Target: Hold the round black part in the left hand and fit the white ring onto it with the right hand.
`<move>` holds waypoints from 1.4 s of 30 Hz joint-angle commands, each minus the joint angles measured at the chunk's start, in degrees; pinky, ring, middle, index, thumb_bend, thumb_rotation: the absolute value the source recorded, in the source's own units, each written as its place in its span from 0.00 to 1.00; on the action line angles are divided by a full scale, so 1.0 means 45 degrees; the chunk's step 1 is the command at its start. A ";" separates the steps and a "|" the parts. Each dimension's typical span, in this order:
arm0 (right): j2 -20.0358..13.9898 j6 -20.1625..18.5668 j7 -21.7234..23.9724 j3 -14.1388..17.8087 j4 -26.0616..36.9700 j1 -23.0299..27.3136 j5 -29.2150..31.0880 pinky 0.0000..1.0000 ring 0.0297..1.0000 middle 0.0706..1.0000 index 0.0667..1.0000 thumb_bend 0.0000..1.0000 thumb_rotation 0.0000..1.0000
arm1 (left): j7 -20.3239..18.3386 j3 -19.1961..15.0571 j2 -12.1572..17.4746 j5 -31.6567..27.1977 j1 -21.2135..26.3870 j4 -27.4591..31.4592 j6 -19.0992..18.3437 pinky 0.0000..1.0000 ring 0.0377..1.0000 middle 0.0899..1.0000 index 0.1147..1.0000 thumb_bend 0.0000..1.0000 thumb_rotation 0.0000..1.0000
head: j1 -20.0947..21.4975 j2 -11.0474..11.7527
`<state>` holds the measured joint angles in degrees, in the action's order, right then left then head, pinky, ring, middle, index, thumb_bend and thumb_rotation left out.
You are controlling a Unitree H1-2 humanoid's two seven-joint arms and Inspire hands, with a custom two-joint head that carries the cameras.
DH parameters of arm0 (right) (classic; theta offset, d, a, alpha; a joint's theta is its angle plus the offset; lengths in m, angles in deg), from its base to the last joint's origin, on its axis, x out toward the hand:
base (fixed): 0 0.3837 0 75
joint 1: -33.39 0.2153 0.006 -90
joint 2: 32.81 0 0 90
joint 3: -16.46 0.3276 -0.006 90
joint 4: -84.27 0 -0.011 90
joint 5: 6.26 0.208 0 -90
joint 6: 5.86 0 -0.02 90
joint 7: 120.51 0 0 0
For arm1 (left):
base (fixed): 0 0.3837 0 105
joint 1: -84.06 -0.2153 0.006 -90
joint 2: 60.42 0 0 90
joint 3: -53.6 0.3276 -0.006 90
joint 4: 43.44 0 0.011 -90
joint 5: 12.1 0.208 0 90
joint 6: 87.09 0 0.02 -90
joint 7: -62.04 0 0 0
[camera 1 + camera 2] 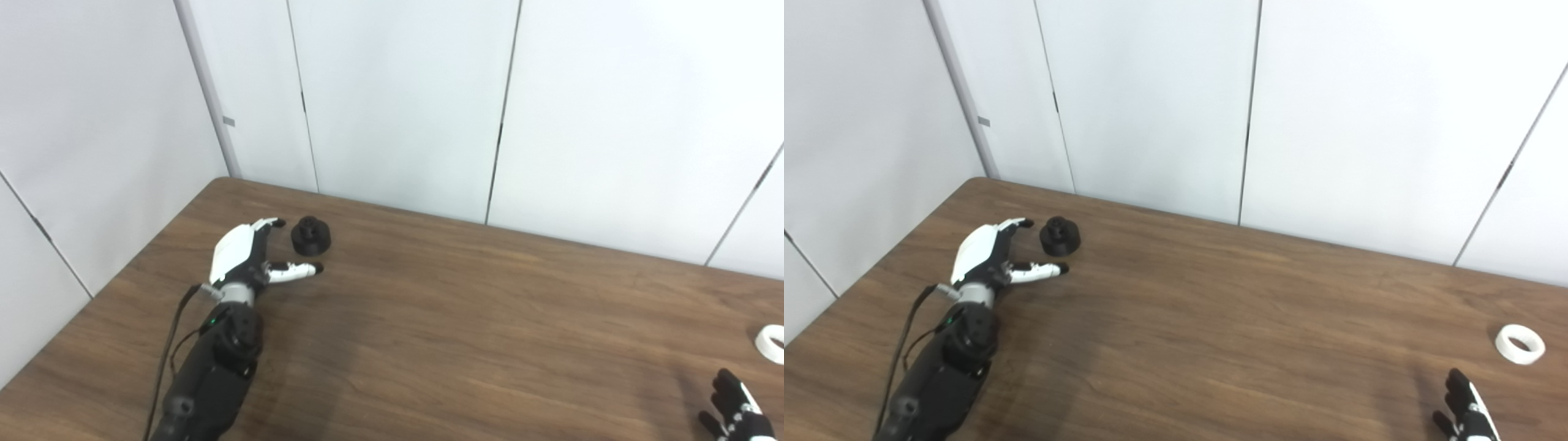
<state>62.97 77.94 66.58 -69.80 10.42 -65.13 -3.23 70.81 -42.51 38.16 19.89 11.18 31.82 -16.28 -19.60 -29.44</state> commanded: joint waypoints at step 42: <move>0.0005 -0.0109 -0.0144 -0.0085 0.0456 -0.0335 -0.0181 0.99 0.97 0.95 0.94 0.55 0.99 | 0.1138 0.1167 0.0589 -0.1260 0.3166 -0.4578 0.0987 1.00 0.97 0.91 0.79 0.98 0.36 | 0.0249 -0.0007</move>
<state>63.05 77.70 66.33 -70.12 11.60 -66.20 -3.73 75.41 -37.54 39.84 14.58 22.73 10.91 -12.92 -18.46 -29.44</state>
